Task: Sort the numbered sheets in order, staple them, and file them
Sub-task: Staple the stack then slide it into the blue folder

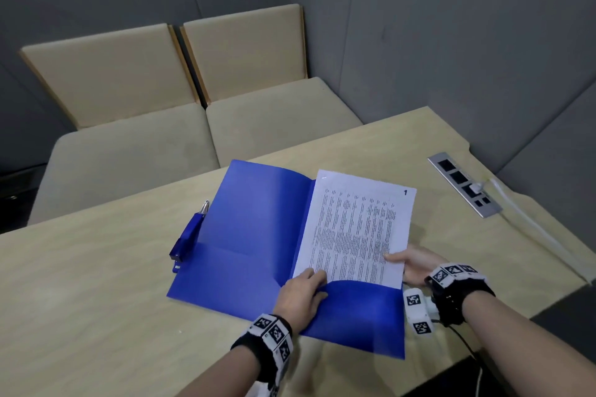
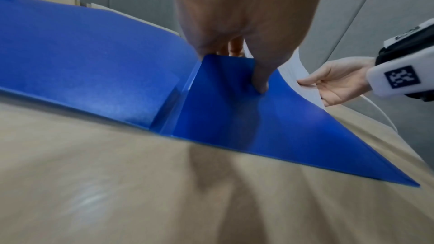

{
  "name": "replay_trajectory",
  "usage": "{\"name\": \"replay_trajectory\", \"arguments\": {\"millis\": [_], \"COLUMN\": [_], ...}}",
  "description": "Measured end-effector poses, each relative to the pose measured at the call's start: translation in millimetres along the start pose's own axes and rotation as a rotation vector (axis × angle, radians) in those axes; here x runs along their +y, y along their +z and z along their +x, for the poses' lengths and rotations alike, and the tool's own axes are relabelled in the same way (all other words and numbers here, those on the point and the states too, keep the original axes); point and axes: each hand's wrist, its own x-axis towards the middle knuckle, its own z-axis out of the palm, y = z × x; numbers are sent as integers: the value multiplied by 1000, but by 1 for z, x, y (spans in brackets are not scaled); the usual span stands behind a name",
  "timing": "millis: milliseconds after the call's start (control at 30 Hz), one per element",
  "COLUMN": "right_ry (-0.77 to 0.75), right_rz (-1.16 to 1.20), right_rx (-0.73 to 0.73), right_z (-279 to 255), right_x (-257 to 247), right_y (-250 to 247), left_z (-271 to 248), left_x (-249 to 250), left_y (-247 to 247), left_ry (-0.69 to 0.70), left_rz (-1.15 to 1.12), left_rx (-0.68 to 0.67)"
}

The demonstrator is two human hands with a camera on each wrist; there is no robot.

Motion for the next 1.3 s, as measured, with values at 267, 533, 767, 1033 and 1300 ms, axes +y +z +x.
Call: {"name": "replay_trajectory", "arguments": {"millis": [267, 533, 767, 1033, 1300], "right_ry": [27, 105, 269, 79, 163], "right_rz": [-183, -741, -927, -995, -1109], "right_rx": [185, 318, 413, 561, 549], "right_z": [11, 57, -1, 12, -2], "right_x": [6, 0, -18, -6, -7], "right_y": [-2, -30, 27, 18, 12], "left_z": [-4, -6, -4, -2, -1], "left_x": [-21, -25, -26, -19, -15], "left_y": [6, 16, 17, 9, 7], "left_ry": [179, 142, 105, 103, 66], "left_rz": [478, 353, 340, 388, 359], "left_rx": [-202, -258, -265, -337, -336]}}
